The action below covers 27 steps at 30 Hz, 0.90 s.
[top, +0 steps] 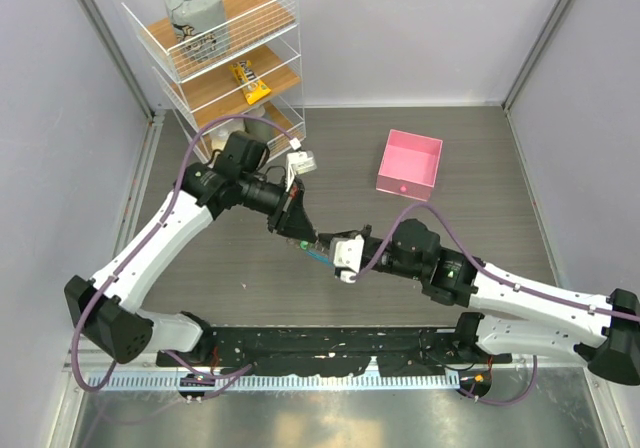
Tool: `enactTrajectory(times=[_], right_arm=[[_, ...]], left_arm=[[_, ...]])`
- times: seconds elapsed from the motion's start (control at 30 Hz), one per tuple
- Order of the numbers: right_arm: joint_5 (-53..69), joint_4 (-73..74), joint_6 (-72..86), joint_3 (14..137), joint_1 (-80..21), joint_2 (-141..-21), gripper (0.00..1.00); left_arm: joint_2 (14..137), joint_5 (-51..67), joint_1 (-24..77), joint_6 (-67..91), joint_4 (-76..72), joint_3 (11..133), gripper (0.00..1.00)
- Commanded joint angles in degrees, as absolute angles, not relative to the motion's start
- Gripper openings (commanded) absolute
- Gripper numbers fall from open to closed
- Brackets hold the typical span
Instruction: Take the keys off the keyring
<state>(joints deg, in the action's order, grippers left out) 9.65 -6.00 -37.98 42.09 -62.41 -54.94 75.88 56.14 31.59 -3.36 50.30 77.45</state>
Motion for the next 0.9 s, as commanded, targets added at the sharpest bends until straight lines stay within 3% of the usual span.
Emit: enactTrajectory(times=[0.0,0.27,0.33,0.37,0.47,0.63,0.87], right_arm=[[10.2,-12.83,-47.8,39.47,-68.81,-53.44,0.05],[4.22,-17.4,-53.52,36.12,-71.36,-53.79,0.06],[3.0,-18.8,-52.92,35.6,-71.46,-53.96,0.22],[2.12,-19.42,-51.69,35.6,-71.46,-53.96,0.41],[-3.33,-19.08,-46.33,36.56,-71.37,-53.0,0.42],[-3.08,-18.63,-39.48,36.74,-68.92,-50.28,0.38],[-0.88,-11.97,-18.23,43.84,-60.82,-51.93,0.34]], left_arm=[[78.39,55.28,29.1,2.71,42.1,81.21,0.0],[80.77,60.9,24.61,16.86,29.73,74.98,0.0],[81.03,62.48,23.73,20.02,25.25,72.61,0.0],[80.86,62.75,23.47,21.26,23.05,71.47,0.0],[80.42,62.14,23.03,21.8,20.48,69.7,0.0],[79.11,61.97,23.03,20.92,18.99,68.12,0.0],[76.56,59.42,23.03,19.95,18.98,66.97,0.0]])
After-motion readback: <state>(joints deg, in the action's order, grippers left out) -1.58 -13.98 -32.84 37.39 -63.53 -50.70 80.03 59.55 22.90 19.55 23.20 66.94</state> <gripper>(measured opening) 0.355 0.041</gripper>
